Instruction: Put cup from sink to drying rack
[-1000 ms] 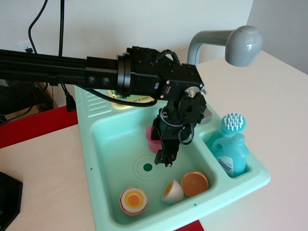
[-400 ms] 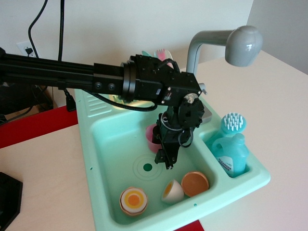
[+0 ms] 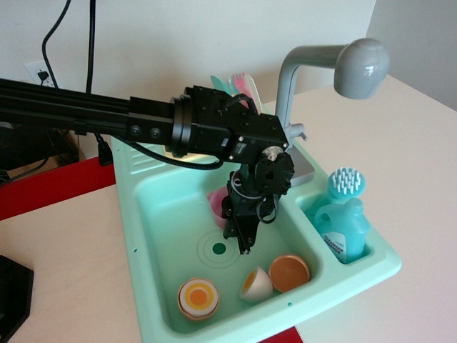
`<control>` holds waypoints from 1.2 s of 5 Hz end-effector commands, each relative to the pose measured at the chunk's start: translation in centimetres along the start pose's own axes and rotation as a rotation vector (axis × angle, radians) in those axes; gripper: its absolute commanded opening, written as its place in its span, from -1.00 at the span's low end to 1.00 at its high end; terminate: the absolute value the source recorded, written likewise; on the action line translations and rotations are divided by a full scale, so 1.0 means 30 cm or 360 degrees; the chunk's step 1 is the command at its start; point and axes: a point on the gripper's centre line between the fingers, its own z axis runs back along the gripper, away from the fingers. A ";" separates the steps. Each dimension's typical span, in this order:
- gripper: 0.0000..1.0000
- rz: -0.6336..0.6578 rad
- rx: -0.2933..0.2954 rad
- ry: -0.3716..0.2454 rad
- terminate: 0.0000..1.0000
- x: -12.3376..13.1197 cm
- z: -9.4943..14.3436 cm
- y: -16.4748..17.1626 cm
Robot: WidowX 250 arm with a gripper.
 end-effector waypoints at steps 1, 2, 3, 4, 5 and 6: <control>-1.00 0.0089 0.0012 -0.0162 -1.00 -0.036 0.130 0.039; -1.00 0.0176 0.0040 -0.0229 -1.00 -0.077 0.191 0.073; -1.00 0.0118 0.0092 -0.0286 -1.00 -0.111 0.226 0.100; -1.00 0.0100 0.0102 -0.0444 -1.00 -0.123 0.341 0.119; -1.00 0.0178 0.0134 -0.0478 -1.00 -0.143 0.394 0.195; -1.00 0.0276 0.0138 -0.0435 -1.00 -0.164 0.362 0.295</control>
